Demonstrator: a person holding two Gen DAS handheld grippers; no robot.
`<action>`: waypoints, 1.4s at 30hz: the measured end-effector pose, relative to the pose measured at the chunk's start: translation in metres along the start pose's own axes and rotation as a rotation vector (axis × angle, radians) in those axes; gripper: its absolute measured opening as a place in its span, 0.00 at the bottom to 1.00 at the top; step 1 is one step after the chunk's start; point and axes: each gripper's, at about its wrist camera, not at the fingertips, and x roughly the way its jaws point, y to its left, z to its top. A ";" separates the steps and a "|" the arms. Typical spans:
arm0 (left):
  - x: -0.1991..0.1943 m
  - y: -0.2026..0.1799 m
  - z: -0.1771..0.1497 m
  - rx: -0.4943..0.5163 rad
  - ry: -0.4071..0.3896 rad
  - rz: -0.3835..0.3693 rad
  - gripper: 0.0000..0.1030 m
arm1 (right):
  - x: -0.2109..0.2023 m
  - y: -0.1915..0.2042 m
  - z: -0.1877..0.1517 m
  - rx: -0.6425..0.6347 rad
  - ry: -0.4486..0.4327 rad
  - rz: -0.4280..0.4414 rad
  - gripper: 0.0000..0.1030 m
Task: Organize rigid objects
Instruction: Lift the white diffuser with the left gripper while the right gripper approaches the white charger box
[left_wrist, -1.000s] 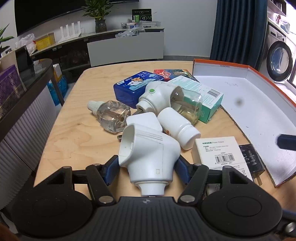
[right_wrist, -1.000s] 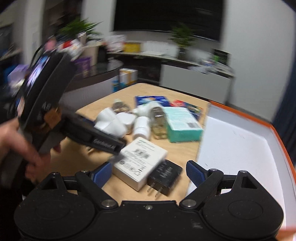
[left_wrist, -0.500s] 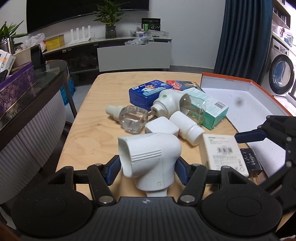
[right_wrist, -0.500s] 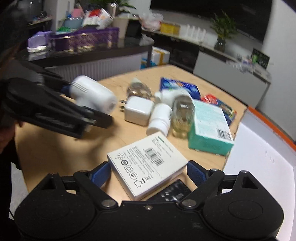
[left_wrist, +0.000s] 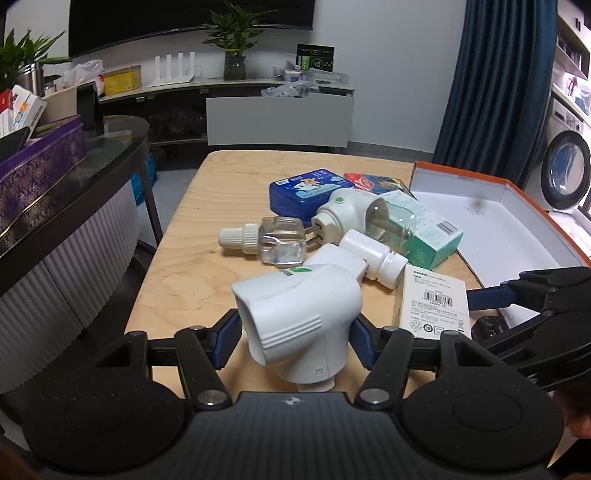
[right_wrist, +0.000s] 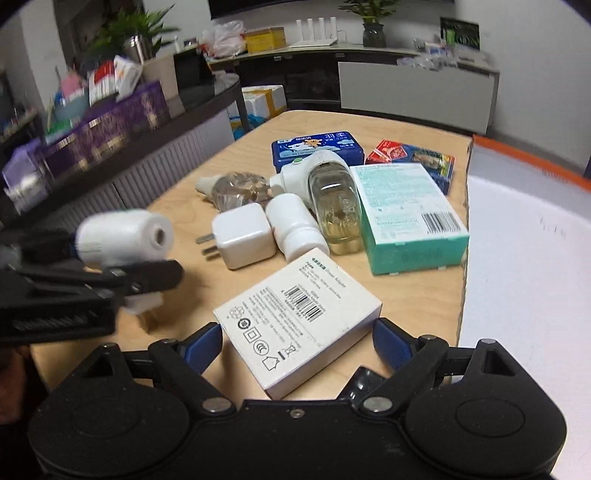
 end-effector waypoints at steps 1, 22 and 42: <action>0.000 0.001 0.000 -0.003 -0.004 0.007 0.61 | 0.001 0.002 0.002 0.003 0.007 -0.010 1.00; -0.016 0.018 0.006 -0.062 -0.086 0.074 0.61 | 0.008 0.009 0.018 0.419 -0.020 -0.122 1.00; -0.019 0.018 0.003 -0.073 -0.093 0.057 0.61 | -0.016 0.010 -0.005 0.206 -0.154 -0.199 0.69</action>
